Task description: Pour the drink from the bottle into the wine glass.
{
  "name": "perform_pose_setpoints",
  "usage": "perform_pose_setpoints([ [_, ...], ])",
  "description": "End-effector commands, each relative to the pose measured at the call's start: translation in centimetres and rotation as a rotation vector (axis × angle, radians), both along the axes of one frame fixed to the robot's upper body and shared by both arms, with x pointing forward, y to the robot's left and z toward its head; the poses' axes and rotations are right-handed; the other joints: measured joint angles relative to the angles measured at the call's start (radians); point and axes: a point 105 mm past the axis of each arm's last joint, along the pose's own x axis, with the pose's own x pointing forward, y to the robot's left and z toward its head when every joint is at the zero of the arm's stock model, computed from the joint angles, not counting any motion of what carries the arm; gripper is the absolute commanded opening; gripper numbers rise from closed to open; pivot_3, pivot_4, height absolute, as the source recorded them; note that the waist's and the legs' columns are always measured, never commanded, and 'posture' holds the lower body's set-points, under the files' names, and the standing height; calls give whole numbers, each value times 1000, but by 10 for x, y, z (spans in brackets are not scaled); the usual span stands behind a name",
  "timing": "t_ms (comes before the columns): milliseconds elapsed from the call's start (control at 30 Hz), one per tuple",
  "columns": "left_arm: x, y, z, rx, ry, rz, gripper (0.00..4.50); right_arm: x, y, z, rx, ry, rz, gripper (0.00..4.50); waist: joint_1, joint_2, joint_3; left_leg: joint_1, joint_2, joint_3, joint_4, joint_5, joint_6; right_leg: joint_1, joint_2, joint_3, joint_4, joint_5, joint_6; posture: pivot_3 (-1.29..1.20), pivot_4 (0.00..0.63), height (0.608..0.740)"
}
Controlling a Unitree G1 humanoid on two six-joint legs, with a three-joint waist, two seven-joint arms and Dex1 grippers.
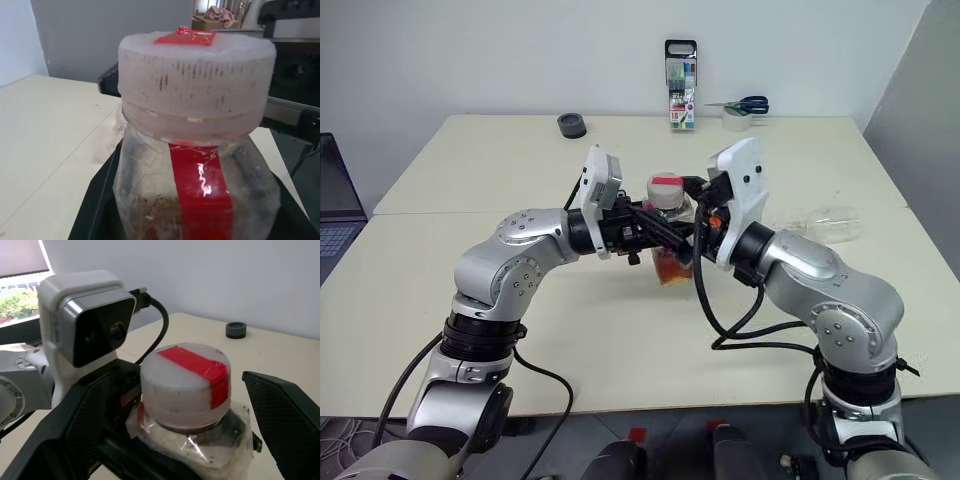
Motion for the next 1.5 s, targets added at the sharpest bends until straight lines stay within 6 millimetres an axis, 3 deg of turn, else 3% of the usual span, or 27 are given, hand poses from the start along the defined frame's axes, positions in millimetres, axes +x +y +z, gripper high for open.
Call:
perform_pose_setpoints([
  [33, -5, 0, 17, -5, -80, -13, 1838, -3, 0, 21, 56, -76, -3, 4472, 0, 0, 0, 0, 0, 0, 0, 0, 0, 0, 0, 0, 0, 0, 0, 0, 150, 740],
  [300, -3, 2, 16, 6, -83, 4, 1838, -5, 3, 18, 71, -56, 12, 4472, 0, 0, 0, 0, 0, -1, 0, 0, 0, 0, 0, 0, 0, 0, 0, 0, 150, 740],
  [400, -2, 2, 16, 4, -86, 9, 1838, -6, 5, 13, 66, -36, 20, 3874, 0, 0, 0, 0, 0, -1, 0, 0, 0, 0, 0, 0, 0, 0, 0, 0, 150, 740],
  [567, -4, 2, 16, 7, -90, -1, 1838, -6, 7, 11, 71, -32, 25, 2078, 0, 0, 0, 0, 0, -1, 0, 0, 0, 0, 0, 0, 0, 0, 0, 0, 150, 740],
  [600, -5, 2, 16, 8, -90, -3, 1838, -6, 7, 12, 73, -33, 26, 1917, 0, 0, 0, 0, 0, -1, 0, 0, 0, 0, 0, 0, 0, 0, 0, 0, 150, 740],
  [733, -12, 1, 14, 13, -82, -29, 1838, -7, 5, 14, 54, -37, 73, 1920, 0, 0, 0, 0, 0, -1, 0, 0, 0, 0, 0, 0, 0, 0, 0, 0, 150, 740],
  [933, -34, -9, 17, 24, -73, -170, 1838, -22, 2, 28, -85, -68, 524, 1920, 0, 1, 1, 0, -1, 1, 0, -2, 5, 1, 1, -1, -1, 0, 0, 0, 150, 740],
  [1067, -42, -16, 20, 23, -74, -223, 1838, -9, 7, 22, -194, -83, 657, 1920, -4, 1, 1, 1, -1, 3, 0, -3, 5, 1, 2, -1, -1, 0, 0, 0, 150, 740],
  [1200, -41, -18, 19, 19, -73, -210, 1838, 5, 6, 26, -209, -91, 676, 1920, -4, 1, 1, 0, 0, 3, 0, -2, 5, 1, 2, -1, 0, 0, 0, 0, 150, 740],
  [1333, -36, -12, 18, 19, -68, -167, 1838, 12, -10, 32, -179, -46, 613, 3257, 2, 1, 1, 0, 0, 1, 0, -1, 3, 0, -1, 0, -1, 0, 0, 0, 150, 740],
  [1433, -28, -8, 18, 8, -76, -113, 1838, 5, -23, 38, -170, -46, 550, 4323, 7, 1, 1, -2, -1, -1, 1, 0, 1, 0, -2, -1, -2, 0, 0, 0, 150, 740],
  [1500, -24, -7, 21, -6, -78, -94, 1838, -2, -27, 40, -143, -35, 504, 4461, 6, 1, 1, -2, -1, -2, 1, 0, 1, 0, -3, -1, -2, 0, 0, 0, 150, 740],
])
